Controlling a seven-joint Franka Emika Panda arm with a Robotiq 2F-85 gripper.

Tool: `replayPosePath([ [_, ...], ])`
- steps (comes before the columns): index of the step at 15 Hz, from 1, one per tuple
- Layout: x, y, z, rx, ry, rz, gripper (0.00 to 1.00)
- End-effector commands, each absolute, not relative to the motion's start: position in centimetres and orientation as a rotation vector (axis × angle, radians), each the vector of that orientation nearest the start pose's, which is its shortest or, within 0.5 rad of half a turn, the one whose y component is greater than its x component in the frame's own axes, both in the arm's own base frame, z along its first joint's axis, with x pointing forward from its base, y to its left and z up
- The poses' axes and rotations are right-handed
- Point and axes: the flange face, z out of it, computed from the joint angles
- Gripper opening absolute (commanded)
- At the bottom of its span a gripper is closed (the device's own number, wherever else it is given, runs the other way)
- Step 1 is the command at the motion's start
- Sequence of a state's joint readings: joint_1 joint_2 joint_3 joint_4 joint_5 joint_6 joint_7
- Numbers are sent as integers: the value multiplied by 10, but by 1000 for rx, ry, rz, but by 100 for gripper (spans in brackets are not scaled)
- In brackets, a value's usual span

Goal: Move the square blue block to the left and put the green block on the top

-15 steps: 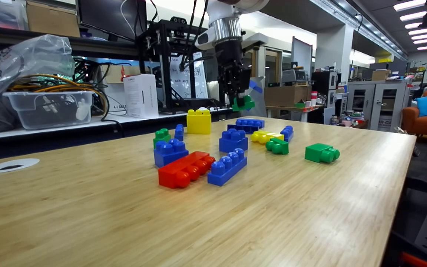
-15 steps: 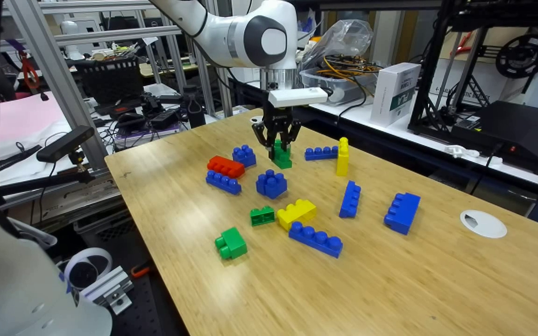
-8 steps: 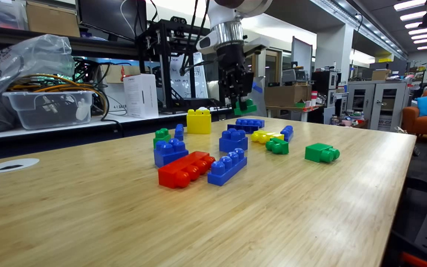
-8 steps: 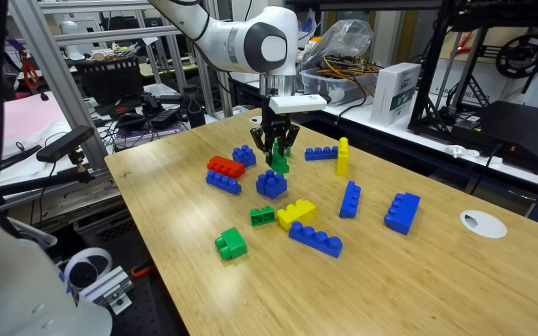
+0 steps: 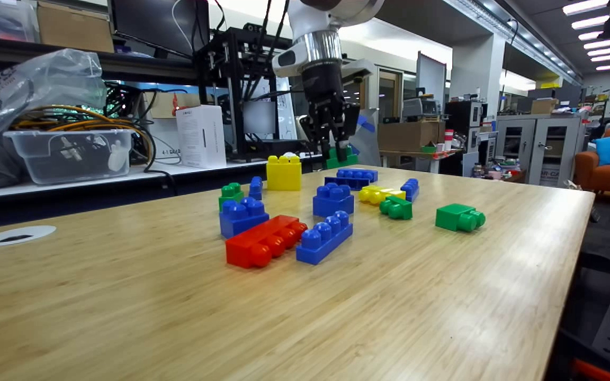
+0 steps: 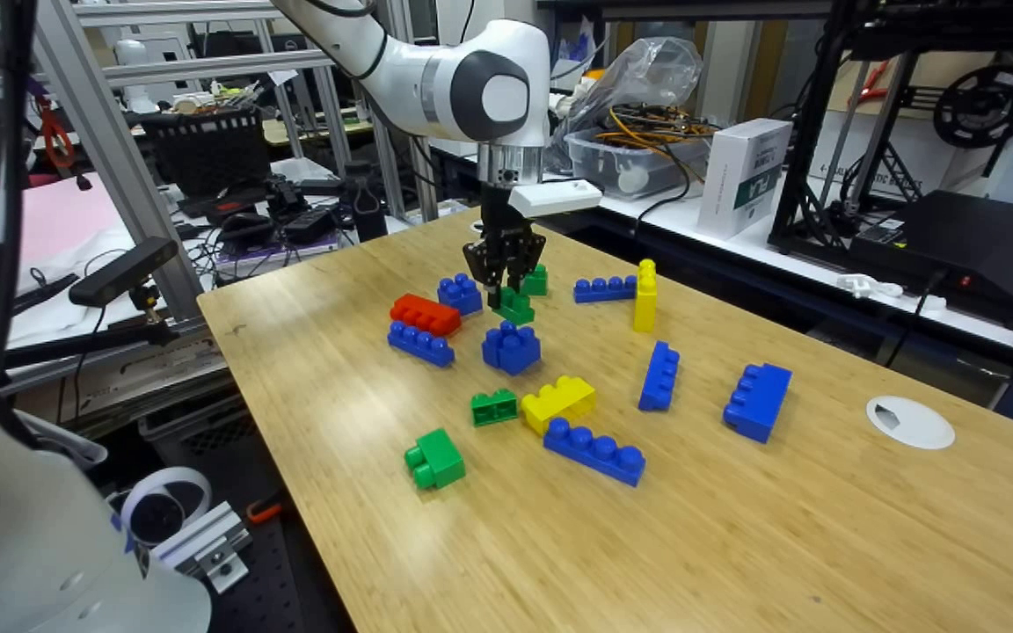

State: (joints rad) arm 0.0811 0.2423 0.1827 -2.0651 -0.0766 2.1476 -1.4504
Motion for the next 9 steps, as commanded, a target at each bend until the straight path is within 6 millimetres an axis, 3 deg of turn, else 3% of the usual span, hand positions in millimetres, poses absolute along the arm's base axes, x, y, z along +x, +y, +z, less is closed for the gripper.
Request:
replayPosePath([
  [1, 549, 149, 305, 1953, 2586, -168, 10],
  [9, 549, 155, 302, 1883, 2668, -83, 10],
])
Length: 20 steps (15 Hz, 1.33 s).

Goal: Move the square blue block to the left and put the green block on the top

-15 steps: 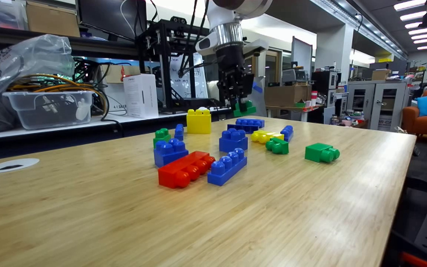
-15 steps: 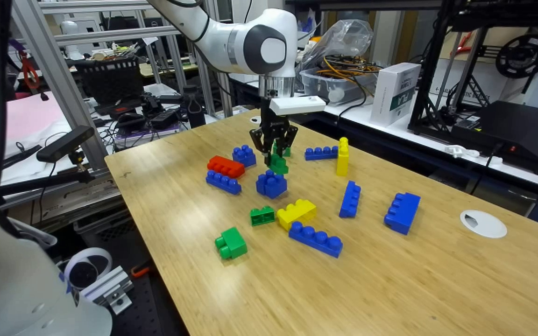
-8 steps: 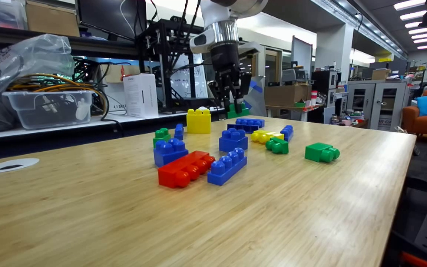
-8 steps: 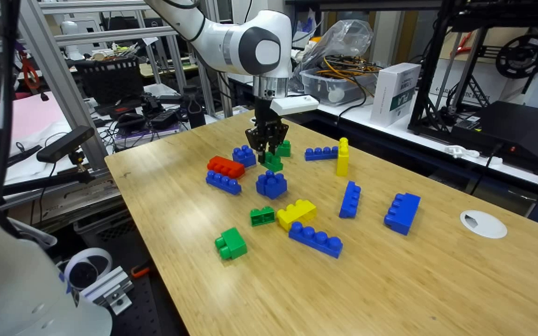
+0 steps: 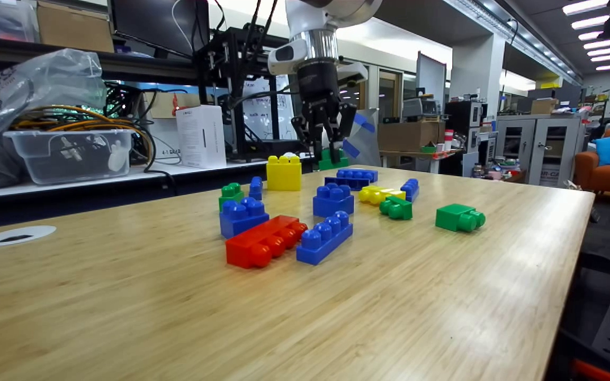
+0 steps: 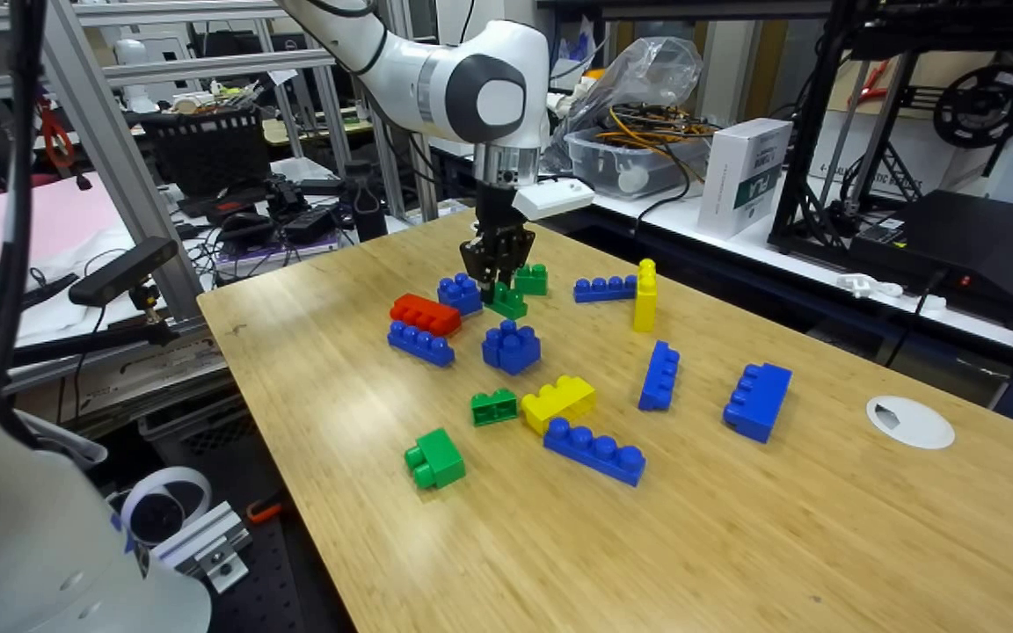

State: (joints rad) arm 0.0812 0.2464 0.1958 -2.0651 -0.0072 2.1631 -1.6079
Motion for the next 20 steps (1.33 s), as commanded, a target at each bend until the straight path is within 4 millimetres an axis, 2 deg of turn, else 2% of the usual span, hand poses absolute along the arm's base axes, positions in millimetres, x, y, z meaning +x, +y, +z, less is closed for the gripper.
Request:
replayPosePath([
  [1, 549, 155, 302, 1882, 2668, -69, 10],
  [10, 543, 152, 285, 1851, 2605, 11, 10],
  [20, 531, 148, 268, 1745, 2608, -1, 10],
])
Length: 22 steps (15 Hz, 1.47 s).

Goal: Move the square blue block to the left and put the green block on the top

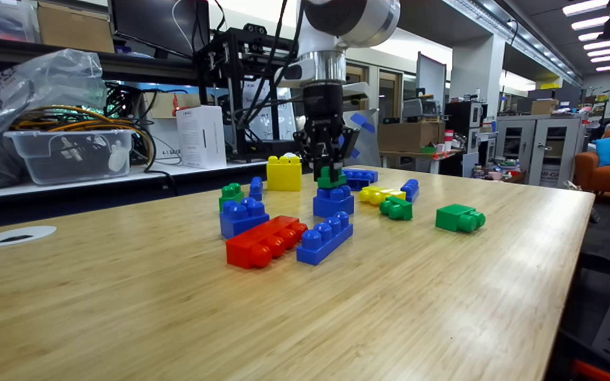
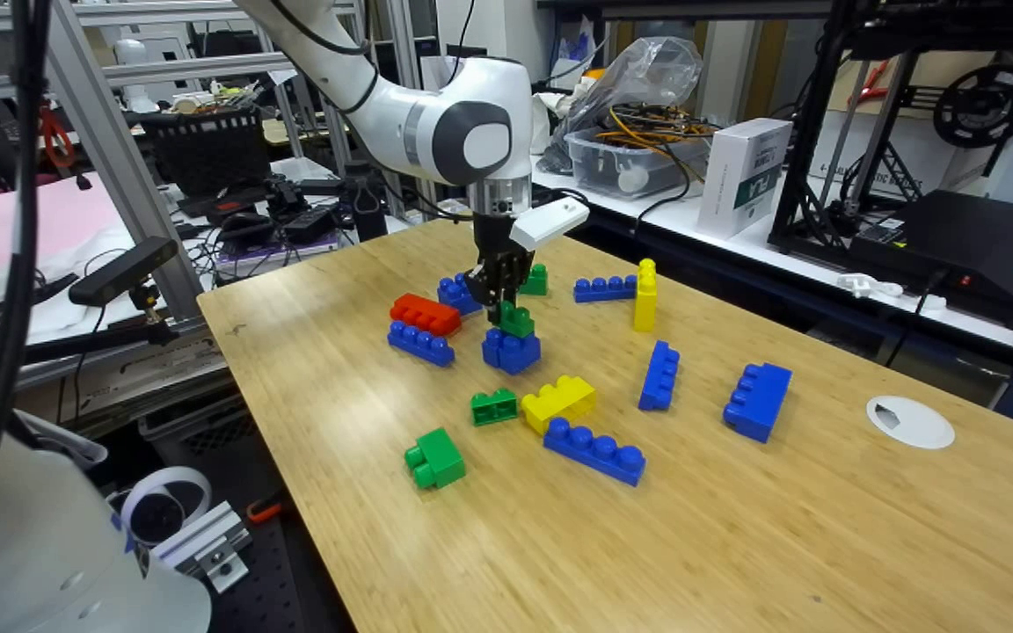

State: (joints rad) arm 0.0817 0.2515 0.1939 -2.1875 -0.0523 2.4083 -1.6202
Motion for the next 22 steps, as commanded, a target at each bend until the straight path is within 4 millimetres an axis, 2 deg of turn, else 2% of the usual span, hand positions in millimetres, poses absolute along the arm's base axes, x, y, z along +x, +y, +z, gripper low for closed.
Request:
replayPosePath([
  [1, 531, 148, 268, 1732, 2609, -1, 10],
  [14, 522, 153, 258, 1707, 2620, 27, 10],
  [22, 525, 150, 257, 1839, 2590, 85, 10],
])
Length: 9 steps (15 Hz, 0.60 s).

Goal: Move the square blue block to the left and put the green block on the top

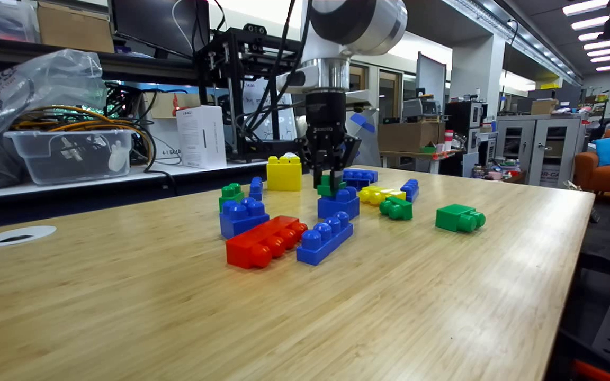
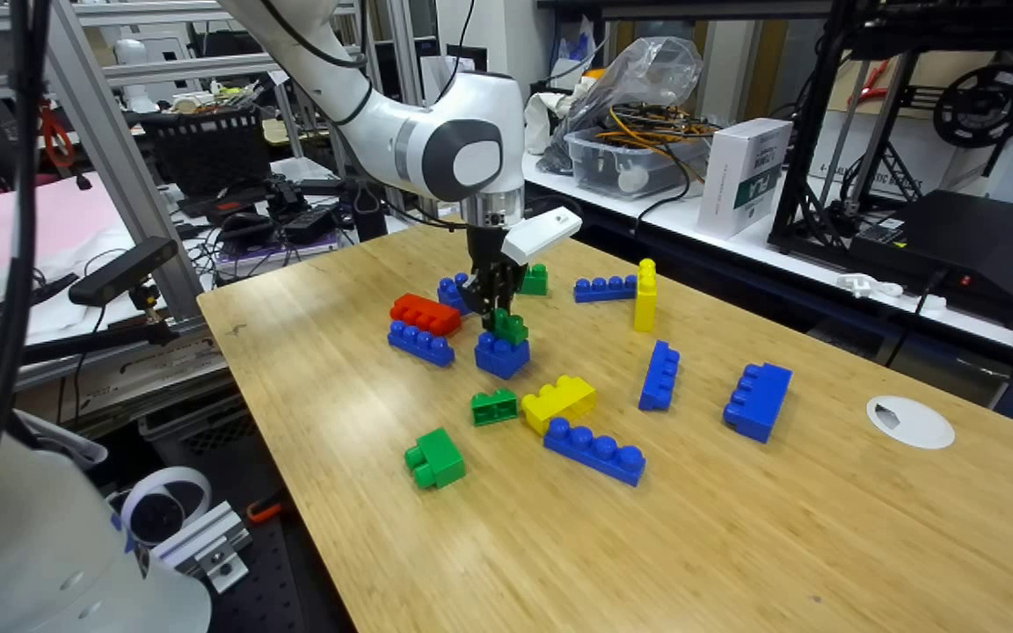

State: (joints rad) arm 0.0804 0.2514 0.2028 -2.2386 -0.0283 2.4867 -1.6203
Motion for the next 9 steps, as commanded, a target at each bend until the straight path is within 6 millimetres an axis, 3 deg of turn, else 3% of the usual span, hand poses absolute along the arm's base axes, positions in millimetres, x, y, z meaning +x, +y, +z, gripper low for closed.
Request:
replayPosePath([
  [1, 525, 150, 256, 1852, 2586, 90, 10],
  [9, 525, 147, 255, 1867, 2572, 92, 10],
])
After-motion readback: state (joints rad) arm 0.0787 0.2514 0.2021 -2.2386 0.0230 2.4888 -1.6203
